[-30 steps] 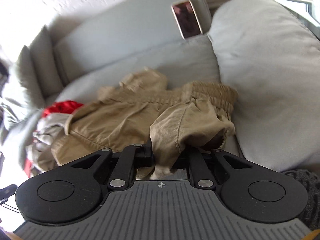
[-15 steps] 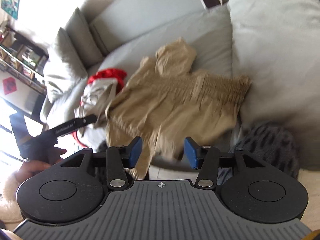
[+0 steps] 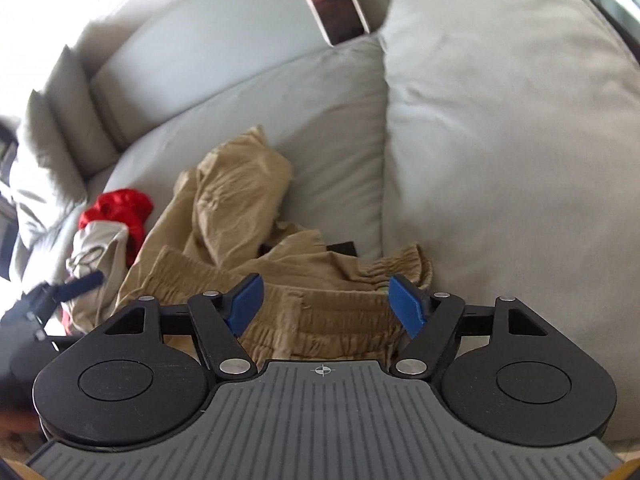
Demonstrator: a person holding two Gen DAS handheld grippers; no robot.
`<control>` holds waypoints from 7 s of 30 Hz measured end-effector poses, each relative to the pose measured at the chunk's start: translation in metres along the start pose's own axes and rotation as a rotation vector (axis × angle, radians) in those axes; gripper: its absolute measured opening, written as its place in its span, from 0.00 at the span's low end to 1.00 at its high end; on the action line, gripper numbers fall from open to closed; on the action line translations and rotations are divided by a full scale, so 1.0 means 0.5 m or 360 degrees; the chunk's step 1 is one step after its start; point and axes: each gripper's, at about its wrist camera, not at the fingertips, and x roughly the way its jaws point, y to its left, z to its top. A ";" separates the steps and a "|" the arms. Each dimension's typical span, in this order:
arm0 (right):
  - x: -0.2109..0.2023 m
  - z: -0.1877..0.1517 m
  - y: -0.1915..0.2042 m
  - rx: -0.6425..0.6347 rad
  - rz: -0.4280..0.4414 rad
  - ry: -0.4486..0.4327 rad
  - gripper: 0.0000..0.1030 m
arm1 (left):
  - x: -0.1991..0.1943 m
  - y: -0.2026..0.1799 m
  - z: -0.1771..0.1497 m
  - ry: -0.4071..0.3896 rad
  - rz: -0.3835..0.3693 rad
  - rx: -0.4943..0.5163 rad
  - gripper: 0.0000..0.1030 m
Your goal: Fold clothes
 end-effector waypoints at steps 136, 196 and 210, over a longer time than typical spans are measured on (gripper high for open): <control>-0.033 -0.183 0.103 -0.0121 -0.0218 -0.0111 0.76 | -0.020 0.196 -0.307 0.0224 -0.0453 -0.1279 0.77; -0.263 -0.073 0.185 -0.0131 0.0067 -0.0537 0.58 | -0.302 0.251 -0.114 -0.0290 0.0036 -0.0830 0.68; -0.294 0.034 0.365 -0.0562 0.0206 -0.0794 0.73 | -0.349 0.315 -0.009 -0.0706 0.0218 -0.0728 0.82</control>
